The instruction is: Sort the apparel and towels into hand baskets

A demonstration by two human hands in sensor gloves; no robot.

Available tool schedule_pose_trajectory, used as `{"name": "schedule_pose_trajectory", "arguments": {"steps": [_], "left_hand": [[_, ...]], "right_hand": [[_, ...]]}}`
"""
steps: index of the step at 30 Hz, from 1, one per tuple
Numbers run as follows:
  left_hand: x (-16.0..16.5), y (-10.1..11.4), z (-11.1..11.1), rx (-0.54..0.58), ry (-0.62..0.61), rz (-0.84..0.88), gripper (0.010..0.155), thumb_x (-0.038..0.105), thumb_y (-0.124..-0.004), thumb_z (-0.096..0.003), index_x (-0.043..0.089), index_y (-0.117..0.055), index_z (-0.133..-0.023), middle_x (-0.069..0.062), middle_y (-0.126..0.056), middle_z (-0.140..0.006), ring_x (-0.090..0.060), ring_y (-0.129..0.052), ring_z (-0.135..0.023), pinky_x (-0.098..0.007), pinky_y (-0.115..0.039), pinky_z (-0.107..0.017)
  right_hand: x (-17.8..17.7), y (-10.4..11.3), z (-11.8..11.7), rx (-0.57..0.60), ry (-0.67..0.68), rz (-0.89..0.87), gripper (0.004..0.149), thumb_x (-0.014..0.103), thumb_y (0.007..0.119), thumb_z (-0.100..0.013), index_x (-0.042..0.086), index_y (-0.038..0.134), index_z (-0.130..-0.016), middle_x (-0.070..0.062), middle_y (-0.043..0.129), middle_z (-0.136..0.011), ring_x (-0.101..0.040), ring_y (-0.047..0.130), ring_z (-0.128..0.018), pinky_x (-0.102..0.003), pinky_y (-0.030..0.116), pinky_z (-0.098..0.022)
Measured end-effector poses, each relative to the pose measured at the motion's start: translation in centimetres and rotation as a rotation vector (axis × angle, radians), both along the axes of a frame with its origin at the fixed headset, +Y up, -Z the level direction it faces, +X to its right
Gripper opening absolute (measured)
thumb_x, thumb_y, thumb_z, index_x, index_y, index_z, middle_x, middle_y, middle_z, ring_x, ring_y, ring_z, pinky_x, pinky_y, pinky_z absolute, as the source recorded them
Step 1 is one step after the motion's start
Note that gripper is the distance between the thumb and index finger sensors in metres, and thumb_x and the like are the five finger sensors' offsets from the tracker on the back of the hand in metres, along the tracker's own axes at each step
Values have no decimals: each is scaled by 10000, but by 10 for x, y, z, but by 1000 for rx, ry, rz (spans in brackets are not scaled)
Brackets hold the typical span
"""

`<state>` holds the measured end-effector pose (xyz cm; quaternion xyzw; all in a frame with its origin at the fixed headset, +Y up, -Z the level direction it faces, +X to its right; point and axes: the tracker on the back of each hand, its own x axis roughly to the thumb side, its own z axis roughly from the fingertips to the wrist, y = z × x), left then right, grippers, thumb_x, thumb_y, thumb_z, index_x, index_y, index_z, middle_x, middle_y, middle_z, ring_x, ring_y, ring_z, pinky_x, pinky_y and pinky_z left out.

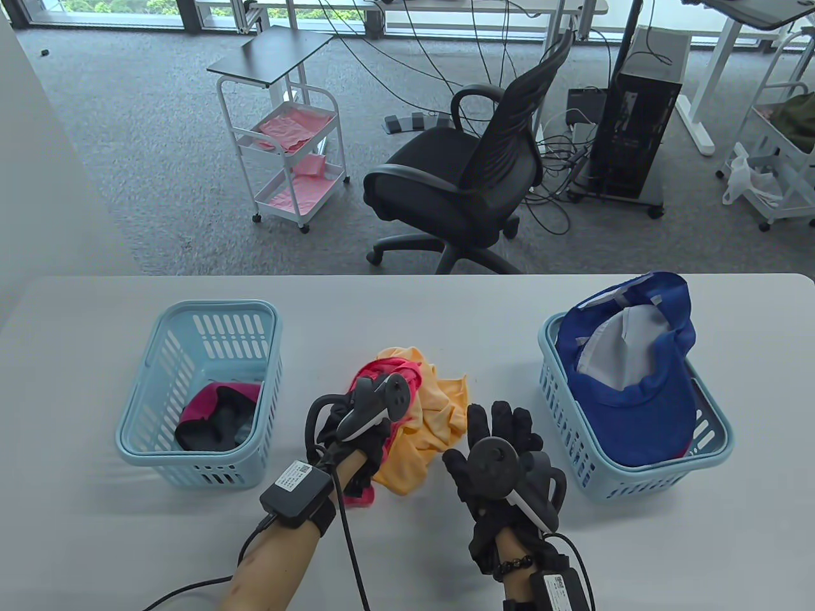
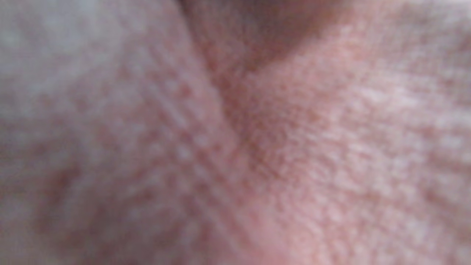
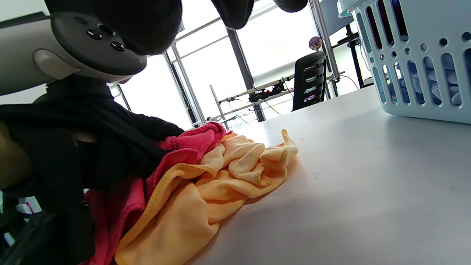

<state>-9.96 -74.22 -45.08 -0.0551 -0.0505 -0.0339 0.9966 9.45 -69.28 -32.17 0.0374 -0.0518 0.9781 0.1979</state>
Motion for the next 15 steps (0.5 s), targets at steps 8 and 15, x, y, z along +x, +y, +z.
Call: {"name": "schedule_pose_trajectory", "arguments": {"steps": [8, 15], "left_hand": [[1, 2, -2, -13, 5, 8, 572, 370, -725, -577, 279, -522, -1105, -125, -687, -1119, -369, -999, -834, -492, -883, -616], [-4, 6, -1, -7, 26, 78, 572, 355, -710, -585, 274, -505, -1112, -137, -661, -1133, -411, -965, -867, -527, -860, -632]], "right_hand": [[2, 1, 1, 1, 1, -15, 766, 449, 734, -538, 63, 408, -1114, -331, 258, -1120, -625, 234, -977, -768, 322, -675], [3, 0, 1, -5, -1, -17, 766, 448, 734, -539, 60, 410, -1115, -332, 258, -1119, -626, 234, -976, -768, 323, -675]]}}
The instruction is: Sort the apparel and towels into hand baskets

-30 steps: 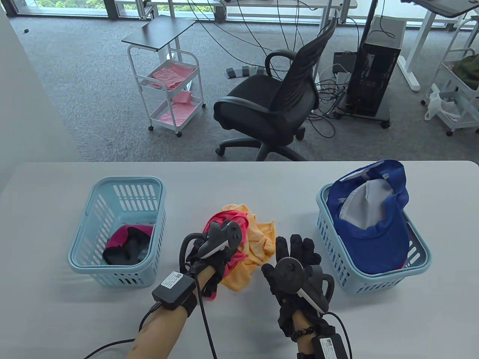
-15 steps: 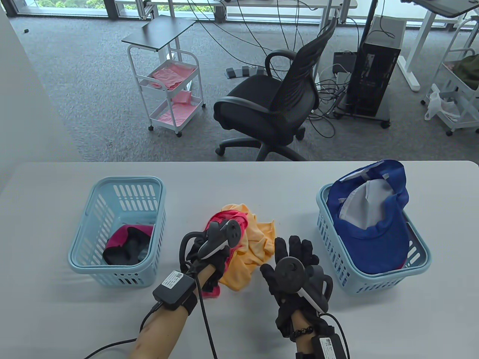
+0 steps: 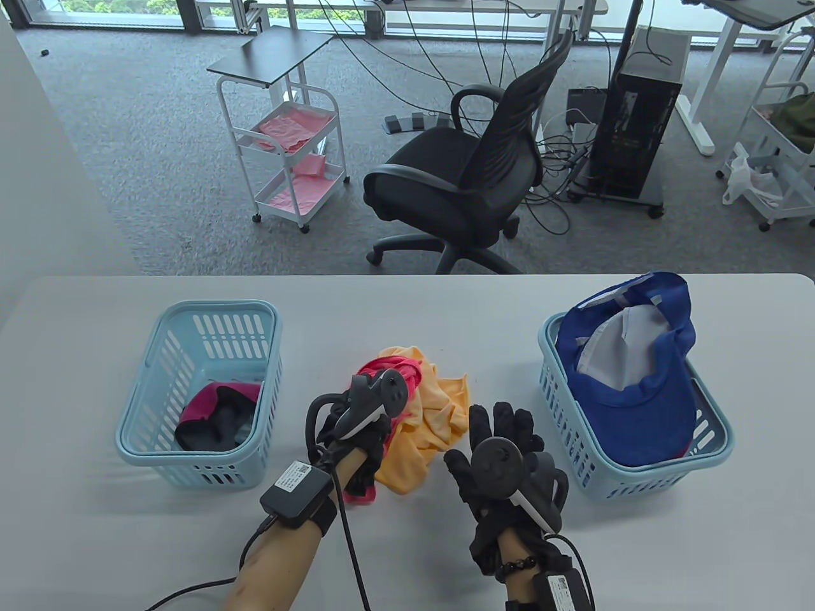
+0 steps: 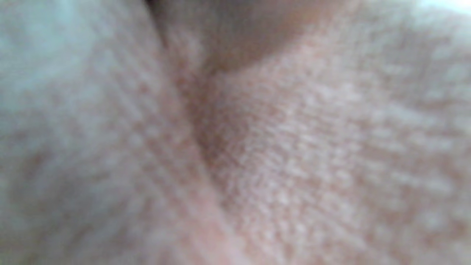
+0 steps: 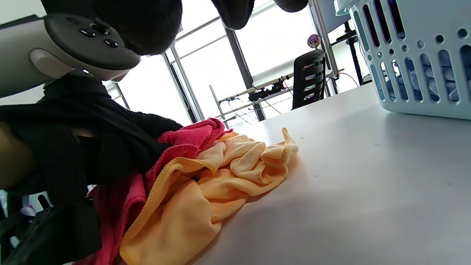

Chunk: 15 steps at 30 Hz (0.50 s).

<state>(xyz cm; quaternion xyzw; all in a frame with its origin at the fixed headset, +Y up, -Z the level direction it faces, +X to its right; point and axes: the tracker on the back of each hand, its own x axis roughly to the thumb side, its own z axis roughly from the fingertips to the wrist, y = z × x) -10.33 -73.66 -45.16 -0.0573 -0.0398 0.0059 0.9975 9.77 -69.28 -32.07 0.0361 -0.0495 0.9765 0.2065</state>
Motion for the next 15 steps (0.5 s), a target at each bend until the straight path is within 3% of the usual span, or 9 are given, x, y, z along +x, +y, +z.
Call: {"name": "schedule_pose_trajectory", "arguments": {"steps": [6, 15], "left_hand": [[-5, 11, 2, 12, 12, 39, 577, 358, -704, -588, 268, -494, -1117, -139, -652, -1138, -432, -941, -885, -537, -849, -640], [-15, 46, 10, 46, 12, 124, 583, 365, -708, -589, 258, -496, -1122, -143, -663, -1134, -418, -950, -882, -529, -853, -636]], "right_hand": [[1, 0, -1, 2, -4, -8, 765, 449, 733, -539, 62, 410, -1114, -331, 257, -1120, -625, 232, -977, -768, 321, -676], [4, 1, 1, 13, -8, -5, 764, 448, 733, -539, 61, 411, -1114, -330, 259, -1119, -625, 235, -977, -767, 324, -676]]}}
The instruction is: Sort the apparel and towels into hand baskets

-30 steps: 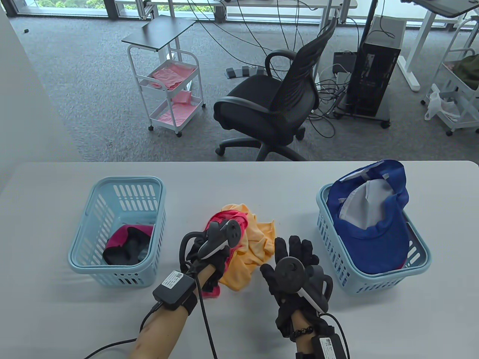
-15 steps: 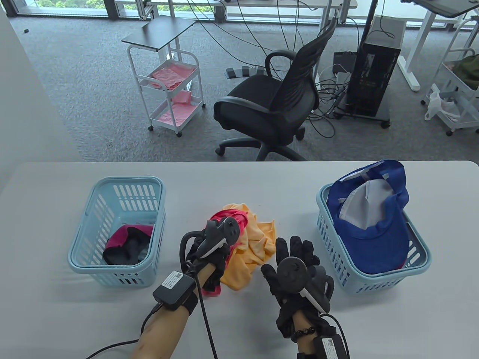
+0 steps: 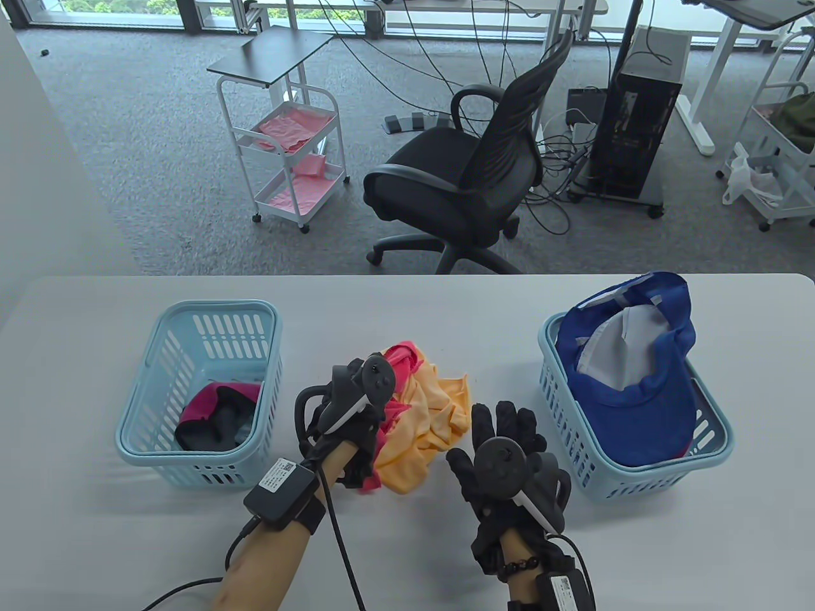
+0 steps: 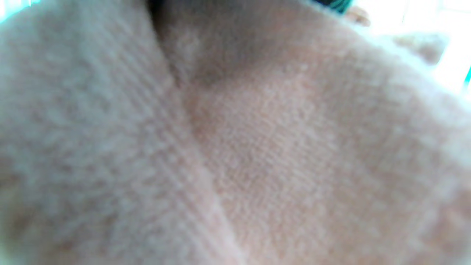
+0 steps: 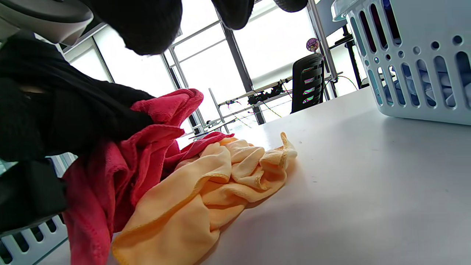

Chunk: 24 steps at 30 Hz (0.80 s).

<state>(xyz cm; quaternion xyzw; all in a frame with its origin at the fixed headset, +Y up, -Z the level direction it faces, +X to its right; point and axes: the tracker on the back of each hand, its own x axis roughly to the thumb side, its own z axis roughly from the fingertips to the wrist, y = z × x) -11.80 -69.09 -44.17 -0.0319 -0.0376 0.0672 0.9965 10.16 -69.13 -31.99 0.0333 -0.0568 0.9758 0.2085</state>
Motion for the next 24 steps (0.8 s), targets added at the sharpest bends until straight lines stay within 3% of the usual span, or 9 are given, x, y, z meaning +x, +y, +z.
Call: {"name": "schedule_pose_trajectory", "arguments": {"steps": [15, 24], "left_hand": [[0, 60, 22, 147, -29, 51, 592, 369, -703, -592, 236, -490, -1128, -150, -673, -1130, -396, -963, -879, -520, -855, -635], [-10, 107, 43, 264, -45, 109, 596, 371, -696, -597, 228, -479, -1133, -160, -670, -1131, -393, -961, -882, -517, -854, -639]], "right_hand": [[-2, -2, -1, -11, 10, -6, 759, 448, 733, -540, 68, 413, -1114, -328, 259, -1121, -624, 234, -978, -766, 324, -677], [-1, -4, -3, -18, 8, -5, 758, 449, 732, -540, 70, 414, -1114, -324, 257, -1122, -621, 233, -980, -764, 324, -678]]}}
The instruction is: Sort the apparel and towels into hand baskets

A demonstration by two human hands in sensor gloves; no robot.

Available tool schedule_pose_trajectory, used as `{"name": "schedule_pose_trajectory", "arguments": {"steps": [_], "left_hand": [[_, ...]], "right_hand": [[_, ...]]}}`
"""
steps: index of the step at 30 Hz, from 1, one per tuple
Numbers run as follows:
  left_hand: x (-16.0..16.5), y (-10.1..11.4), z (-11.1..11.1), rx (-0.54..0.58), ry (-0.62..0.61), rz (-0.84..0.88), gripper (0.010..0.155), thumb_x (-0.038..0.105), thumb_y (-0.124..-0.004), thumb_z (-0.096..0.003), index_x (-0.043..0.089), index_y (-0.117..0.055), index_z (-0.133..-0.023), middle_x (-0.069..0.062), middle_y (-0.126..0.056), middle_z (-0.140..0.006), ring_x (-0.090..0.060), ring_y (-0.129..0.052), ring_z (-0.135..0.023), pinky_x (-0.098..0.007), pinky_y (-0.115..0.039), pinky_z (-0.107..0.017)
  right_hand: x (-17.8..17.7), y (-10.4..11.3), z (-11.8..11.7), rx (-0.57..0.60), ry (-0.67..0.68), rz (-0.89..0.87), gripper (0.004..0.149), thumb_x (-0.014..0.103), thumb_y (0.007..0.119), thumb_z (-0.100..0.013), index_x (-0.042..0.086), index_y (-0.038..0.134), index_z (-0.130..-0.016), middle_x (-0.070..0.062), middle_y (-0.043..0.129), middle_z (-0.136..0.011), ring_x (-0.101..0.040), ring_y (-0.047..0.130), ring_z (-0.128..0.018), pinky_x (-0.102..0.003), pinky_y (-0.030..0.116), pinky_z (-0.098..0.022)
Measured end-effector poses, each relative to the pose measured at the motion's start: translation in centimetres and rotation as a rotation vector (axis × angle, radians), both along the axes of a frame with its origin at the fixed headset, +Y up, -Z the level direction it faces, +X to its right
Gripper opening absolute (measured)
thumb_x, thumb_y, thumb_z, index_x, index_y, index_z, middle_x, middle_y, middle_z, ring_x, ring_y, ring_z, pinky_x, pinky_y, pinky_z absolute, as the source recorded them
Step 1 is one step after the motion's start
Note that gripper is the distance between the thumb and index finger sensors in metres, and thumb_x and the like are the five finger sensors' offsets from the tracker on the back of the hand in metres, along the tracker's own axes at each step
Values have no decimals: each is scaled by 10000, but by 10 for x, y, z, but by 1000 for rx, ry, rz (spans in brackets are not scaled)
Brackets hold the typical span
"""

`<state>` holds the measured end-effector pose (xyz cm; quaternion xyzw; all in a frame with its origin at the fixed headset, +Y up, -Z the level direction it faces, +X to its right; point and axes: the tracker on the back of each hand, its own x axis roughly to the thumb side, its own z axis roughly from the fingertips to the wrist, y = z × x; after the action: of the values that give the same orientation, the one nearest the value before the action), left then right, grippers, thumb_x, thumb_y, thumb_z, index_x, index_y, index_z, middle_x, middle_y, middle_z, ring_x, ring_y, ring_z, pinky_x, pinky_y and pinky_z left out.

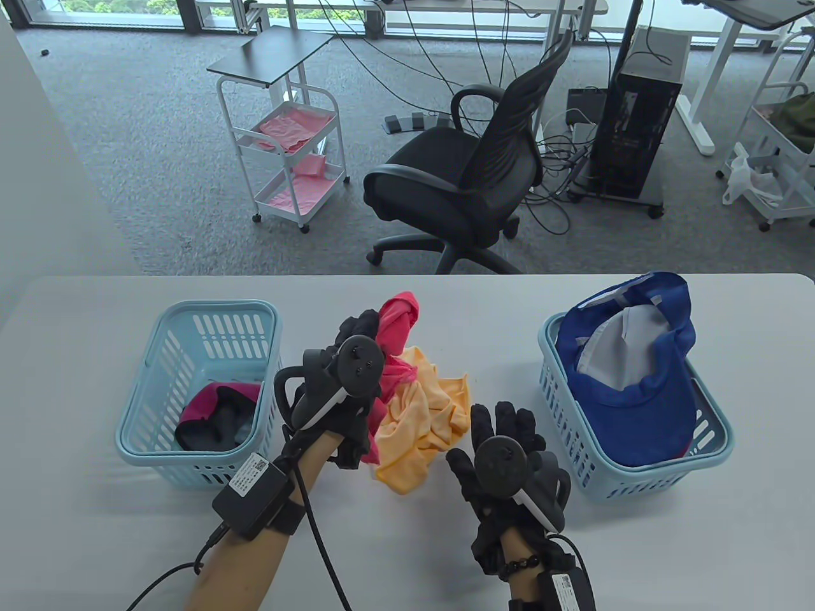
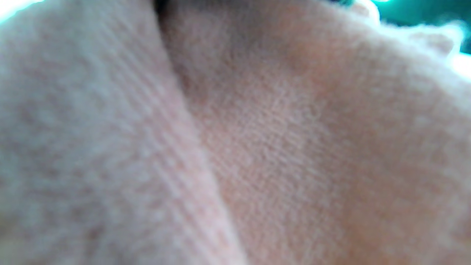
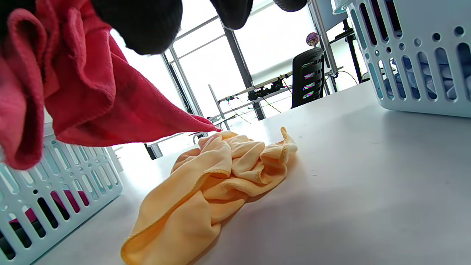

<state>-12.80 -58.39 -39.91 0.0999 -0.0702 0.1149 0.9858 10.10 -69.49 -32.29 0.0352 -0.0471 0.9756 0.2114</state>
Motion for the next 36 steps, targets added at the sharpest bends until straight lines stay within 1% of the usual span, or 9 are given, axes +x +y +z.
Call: {"name": "schedule_pose_trajectory", "arguments": {"steps": [4, 7, 10, 16, 21, 27, 31, 36], "left_hand": [[-13, 22, 11, 51, 10, 27, 598, 375, -694, -597, 231, -474, -1135, -155, -669, -1134, -386, -964, -884, -514, -854, -642], [-26, 35, 16, 61, 30, 63, 598, 376, -694, -598, 228, -476, -1135, -151, -665, -1135, -384, -960, -889, -514, -851, -645], [-42, 48, 20, 103, 69, 46, 596, 380, -694, -598, 238, -475, -1134, -144, -669, -1136, -378, -961, -893, -511, -852, -647], [-79, 62, 23, 118, 155, 59, 597, 385, -700, -597, 247, -478, -1133, -137, -668, -1139, -374, -958, -898, -509, -848, -656], [-112, 63, 18, 135, 262, 1, 593, 388, -715, -591, 266, -493, -1127, -125, -678, -1137, -367, -961, -903, -511, -845, -659], [-146, 60, 11, 110, 372, -57, 588, 391, -728, -586, 287, -506, -1121, -108, -678, -1141, -363, -954, -915, -514, -839, -667], [-160, 48, 3, 61, 418, -81, 588, 394, -739, -581, 301, -516, -1117, -107, -681, -1140, -359, -959, -913, -516, -837, -668], [-172, 31, -10, -2, 473, -188, 587, 397, -758, -572, 308, -540, -1110, -107, -698, -1134, -355, -967, -906, -515, -841, -664]], "right_hand": [[0, 0, 0, -1, 0, 4, 758, 448, 733, -540, 70, 415, -1115, -326, 259, -1122, -622, 232, -979, -765, 324, -678], [-1, 1, 0, 2, 1, 8, 757, 448, 733, -540, 70, 416, -1114, -326, 259, -1122, -622, 233, -980, -765, 321, -679], [-2, 1, 0, 1, 3, 13, 758, 449, 733, -539, 71, 415, -1115, -322, 257, -1123, -620, 232, -981, -764, 321, -680], [-5, 1, -2, -4, 9, 10, 758, 448, 733, -540, 69, 415, -1115, -324, 256, -1123, -621, 230, -980, -765, 319, -680], [-7, 4, -1, 9, 19, 13, 759, 448, 732, -541, 68, 416, -1116, -325, 257, -1123, -621, 230, -981, -766, 320, -679], [-7, 4, -2, 6, 20, 9, 757, 447, 732, -541, 69, 416, -1116, -324, 256, -1123, -622, 230, -980, -766, 321, -678], [-7, 4, -1, 8, 20, 9, 756, 448, 732, -541, 68, 419, -1115, -325, 256, -1123, -624, 230, -979, -766, 321, -678], [-8, 4, -3, 14, 27, 15, 756, 446, 733, -541, 68, 419, -1115, -324, 257, -1123, -622, 230, -979, -765, 321, -679]]}}
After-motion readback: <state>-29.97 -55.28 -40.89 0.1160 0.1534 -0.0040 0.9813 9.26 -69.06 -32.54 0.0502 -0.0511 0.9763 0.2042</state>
